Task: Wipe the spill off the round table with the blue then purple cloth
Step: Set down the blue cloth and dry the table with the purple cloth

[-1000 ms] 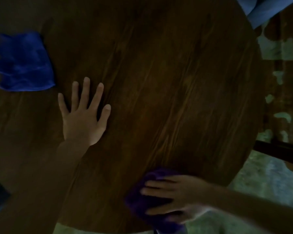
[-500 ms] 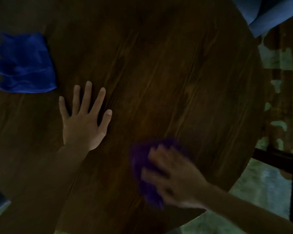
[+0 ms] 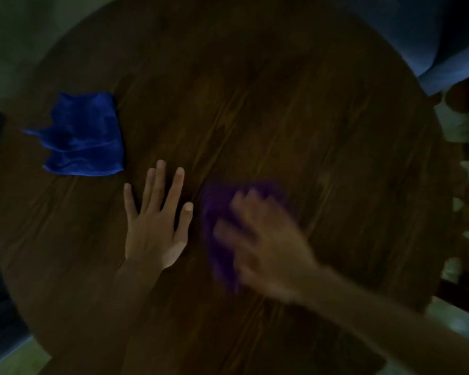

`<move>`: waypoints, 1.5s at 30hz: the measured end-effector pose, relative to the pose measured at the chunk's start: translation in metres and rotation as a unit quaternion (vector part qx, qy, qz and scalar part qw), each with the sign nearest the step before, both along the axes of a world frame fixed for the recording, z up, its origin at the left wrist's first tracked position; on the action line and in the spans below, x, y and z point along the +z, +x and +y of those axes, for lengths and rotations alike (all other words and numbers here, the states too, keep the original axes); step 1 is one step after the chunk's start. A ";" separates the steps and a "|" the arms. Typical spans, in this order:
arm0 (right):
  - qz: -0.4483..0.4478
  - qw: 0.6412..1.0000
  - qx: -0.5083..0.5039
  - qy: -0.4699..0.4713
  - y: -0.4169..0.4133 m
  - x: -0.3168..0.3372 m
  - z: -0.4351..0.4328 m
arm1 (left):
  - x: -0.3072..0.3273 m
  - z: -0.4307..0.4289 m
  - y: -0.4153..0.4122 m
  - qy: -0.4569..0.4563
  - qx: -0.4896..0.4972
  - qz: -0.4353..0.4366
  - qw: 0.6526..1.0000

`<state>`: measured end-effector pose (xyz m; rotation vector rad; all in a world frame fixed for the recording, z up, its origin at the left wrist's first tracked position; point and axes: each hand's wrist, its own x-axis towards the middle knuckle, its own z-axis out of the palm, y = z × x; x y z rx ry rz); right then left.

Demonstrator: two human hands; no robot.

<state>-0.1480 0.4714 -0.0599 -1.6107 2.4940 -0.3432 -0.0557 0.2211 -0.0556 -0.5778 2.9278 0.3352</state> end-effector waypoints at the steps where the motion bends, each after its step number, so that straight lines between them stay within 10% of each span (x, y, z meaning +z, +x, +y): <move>1: -0.007 0.987 0.163 0.012 0.042 -0.001 0.012 | 0.001 0.001 0.001 0.000 0.020 0.009 1.000; 4: 0.011 0.880 0.472 0.055 0.058 -0.007 0.031 | 0.001 0.004 -0.001 -0.020 0.042 -0.007 0.999; 6: 0.003 0.870 0.492 0.035 0.004 -0.007 0.011 | 0.000 0.003 -0.003 -0.020 0.042 -0.015 0.999; 10: 0.045 0.993 0.111 0.001 -0.145 0.006 -0.034 | -0.002 -0.001 -0.002 -0.006 0.039 -0.012 0.999; 13: -0.019 0.952 -0.298 0.068 -0.210 0.018 -0.058 | -0.003 0.001 -0.001 -0.001 0.033 0.007 0.999; 15: -0.012 0.925 -0.369 0.084 -0.179 0.019 -0.070 | -0.004 0.000 0.001 0.008 0.034 0.020 0.999; 19: -0.006 0.998 -0.055 0.032 0.010 0.005 -0.044 | 0.005 -0.005 0.005 0.108 0.091 0.065 0.988; 22: -0.052 0.958 0.274 0.063 0.114 0.010 0.009 | 0.018 -0.003 0.003 0.171 0.118 0.088 0.974; 25: -0.042 0.927 0.371 0.041 0.056 0.002 0.035 | 0.023 -0.003 0.014 0.119 0.067 0.053 0.989; 29: 0.024 0.996 -0.068 0.051 -0.117 0.007 0.085 | 0.016 -0.006 0.061 0.026 0.053 -0.028 0.998; 33: -0.050 0.859 -0.499 0.105 -0.165 0.020 0.140 | 0.012 -0.004 0.119 -0.020 0.083 -0.063 0.994; 38: 0.012 0.983 -0.159 0.093 0.013 0.006 0.149 | 0.014 -0.009 0.157 -0.028 0.145 -0.100 0.984; 41: 0.016 0.977 0.181 0.108 0.085 0.009 0.193 | 0.013 -0.011 0.163 -0.031 0.135 -0.100 0.985; 45: -0.020 0.994 -0.004 0.106 0.036 0.010 0.206 | 0.014 -0.017 0.165 -0.010 0.165 -0.093 0.982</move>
